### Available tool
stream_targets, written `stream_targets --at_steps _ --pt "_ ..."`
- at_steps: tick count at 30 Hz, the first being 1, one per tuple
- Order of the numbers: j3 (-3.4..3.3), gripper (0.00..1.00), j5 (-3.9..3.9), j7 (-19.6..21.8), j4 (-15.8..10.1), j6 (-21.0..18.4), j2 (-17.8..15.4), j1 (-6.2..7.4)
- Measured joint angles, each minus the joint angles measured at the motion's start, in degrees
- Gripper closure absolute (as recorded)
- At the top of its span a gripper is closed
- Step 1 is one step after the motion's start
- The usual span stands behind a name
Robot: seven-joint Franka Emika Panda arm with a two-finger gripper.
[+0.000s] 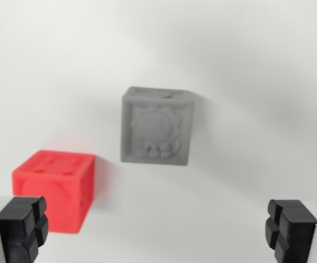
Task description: Destack cube
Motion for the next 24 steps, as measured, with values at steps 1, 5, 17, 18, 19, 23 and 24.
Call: stream_targets --at_steps 1,5,17,18,19,23,24 --pt "0.0 0.0 0.06 0.0 0.1 -0.6 -0.5 0.0" --pt "0.0 0.0 0.27 -0.2 0.4 -2.7 -2.3 0.01" --pt "0.01 0.0 0.87 -0.6 2.3 -9.4 -7.1 0.04" --pt "0.01 0.0 0.92 -0.6 2.5 -9.9 -7.5 0.04" --pt "0.01 0.0 0.96 -0.7 2.7 -10.5 -7.8 0.05" --pt "0.01 0.0 1.07 -0.8 3.5 -12.3 -8.9 0.05" --pt "0.01 0.0 1.09 -0.8 3.7 -12.8 -9.1 0.05"
